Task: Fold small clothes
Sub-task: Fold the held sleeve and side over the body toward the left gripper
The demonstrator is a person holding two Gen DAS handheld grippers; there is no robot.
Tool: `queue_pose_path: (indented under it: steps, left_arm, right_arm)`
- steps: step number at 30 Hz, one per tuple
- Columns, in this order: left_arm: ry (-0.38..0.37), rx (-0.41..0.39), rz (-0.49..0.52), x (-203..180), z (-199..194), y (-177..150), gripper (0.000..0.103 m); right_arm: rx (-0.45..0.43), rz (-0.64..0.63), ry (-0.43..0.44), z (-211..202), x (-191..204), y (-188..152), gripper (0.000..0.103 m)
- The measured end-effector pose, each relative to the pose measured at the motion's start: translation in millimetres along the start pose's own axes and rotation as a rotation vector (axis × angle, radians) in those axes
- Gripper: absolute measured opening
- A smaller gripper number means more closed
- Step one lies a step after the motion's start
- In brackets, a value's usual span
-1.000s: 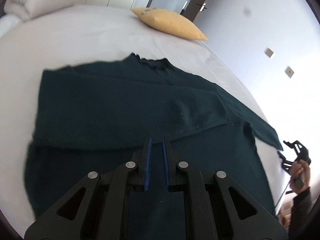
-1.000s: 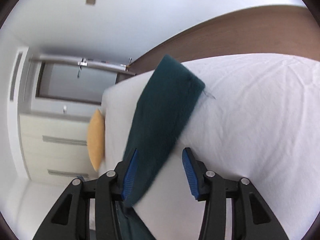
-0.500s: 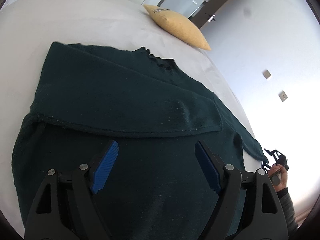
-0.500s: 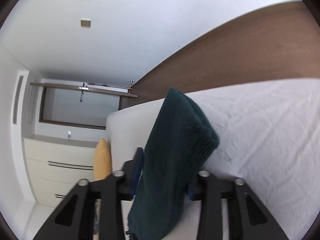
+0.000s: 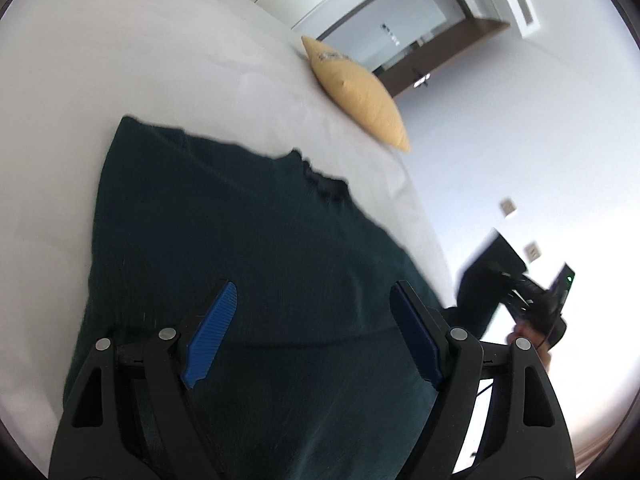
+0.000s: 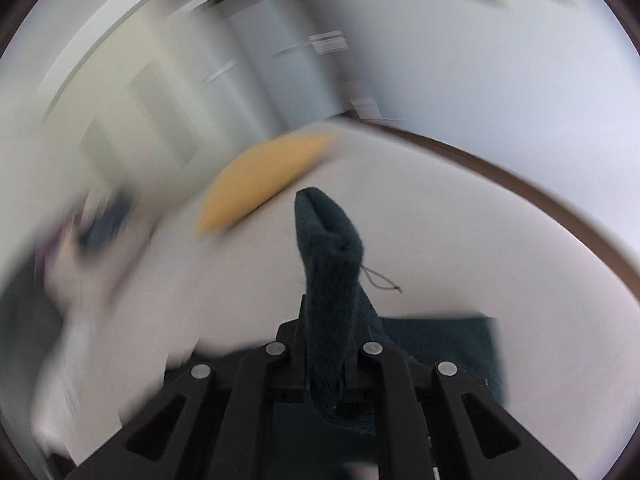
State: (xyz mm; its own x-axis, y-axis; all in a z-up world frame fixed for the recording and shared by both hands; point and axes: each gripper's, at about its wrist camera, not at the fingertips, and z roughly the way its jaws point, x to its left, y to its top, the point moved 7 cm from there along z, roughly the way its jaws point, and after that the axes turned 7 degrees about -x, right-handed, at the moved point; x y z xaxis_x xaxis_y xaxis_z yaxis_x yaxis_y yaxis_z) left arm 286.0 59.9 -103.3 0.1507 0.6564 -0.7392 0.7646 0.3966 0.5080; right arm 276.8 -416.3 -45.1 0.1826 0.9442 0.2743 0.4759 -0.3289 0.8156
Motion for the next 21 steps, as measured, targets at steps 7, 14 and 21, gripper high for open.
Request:
queue_pose_path:
  steps: [7, 14, 21]
  left_arm:
    - [-0.117, 0.084, -0.232, 20, 27, 13, 0.078]
    - [-0.157, 0.178, -0.313, 20, 69, 5, 0.081]
    - [-0.098, 0.292, -0.261, 1, 112, -9, 0.081]
  right_arm:
    - [0.175, -0.549, 0.069, 69, 181, -137, 0.010]
    - [0.229, -0.485, 0.127, 67, 175, -166, 0.022]
    - [0.241, -0.277, 0.279, 31, 163, -170, 0.061]
